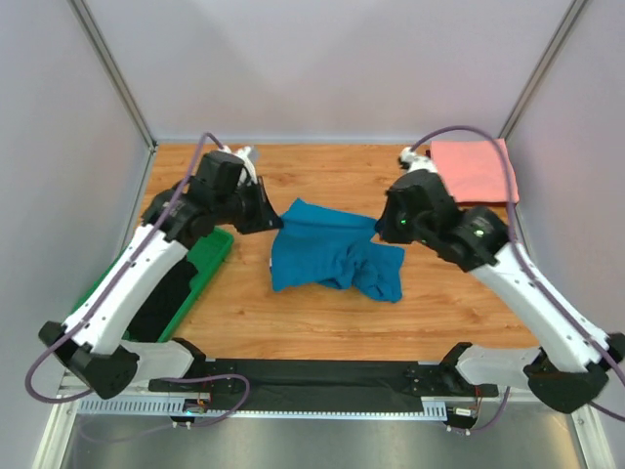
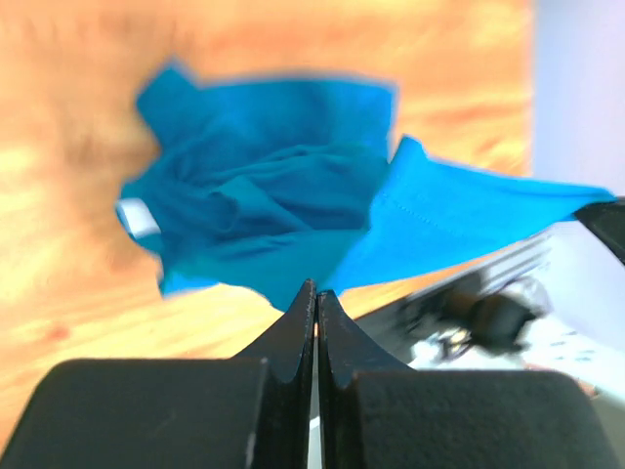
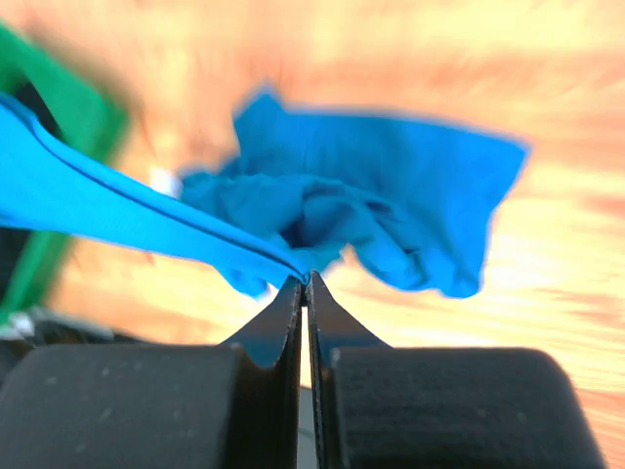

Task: Fold and stack the t-shirts
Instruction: Move the tshirt to the center of the board

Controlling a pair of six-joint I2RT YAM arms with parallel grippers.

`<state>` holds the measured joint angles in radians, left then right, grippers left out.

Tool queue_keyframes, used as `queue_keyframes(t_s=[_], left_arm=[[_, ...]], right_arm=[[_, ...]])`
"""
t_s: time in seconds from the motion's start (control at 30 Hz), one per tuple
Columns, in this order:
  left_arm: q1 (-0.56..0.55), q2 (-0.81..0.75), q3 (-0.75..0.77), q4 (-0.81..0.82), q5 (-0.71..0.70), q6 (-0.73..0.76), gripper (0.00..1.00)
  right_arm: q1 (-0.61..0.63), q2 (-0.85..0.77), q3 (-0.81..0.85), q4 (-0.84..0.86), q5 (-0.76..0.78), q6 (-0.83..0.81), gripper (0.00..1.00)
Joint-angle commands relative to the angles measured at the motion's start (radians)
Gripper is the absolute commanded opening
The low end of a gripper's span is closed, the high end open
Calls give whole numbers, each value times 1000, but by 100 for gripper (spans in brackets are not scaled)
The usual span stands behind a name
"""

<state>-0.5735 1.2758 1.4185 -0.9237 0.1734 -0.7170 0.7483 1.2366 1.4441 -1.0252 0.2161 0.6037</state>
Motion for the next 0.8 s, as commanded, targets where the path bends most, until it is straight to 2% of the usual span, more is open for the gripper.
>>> queue_keyframes(t_s=[0.0,0.1,0.3,0.47,0.63,0.7,0.77], left_arm=[[3,-72,195,-193,-161,-25,0],[3,-121,312,-156,-172,-39,0],[3,-188,306,-37,-103,-64,0],[3,-179,217,14,6,-62,0],[3,-187,53,35,44,-67,0],[3,-194,-40,54,55,-73,8],[3,-201,-107,89,73,-82,23]], right_arm=[[-9,-95,148,-234,271,-39,0],[-10,-140,261,-265,318,-47,0],[-10,-218,326,-213,286,-35,0],[-10,-239,224,-152,197,-25,0],[-10,-278,73,-177,267,24,0],[-10,-292,-12,-214,282,59,0],[-10,-311,-62,-256,310,94,0]])
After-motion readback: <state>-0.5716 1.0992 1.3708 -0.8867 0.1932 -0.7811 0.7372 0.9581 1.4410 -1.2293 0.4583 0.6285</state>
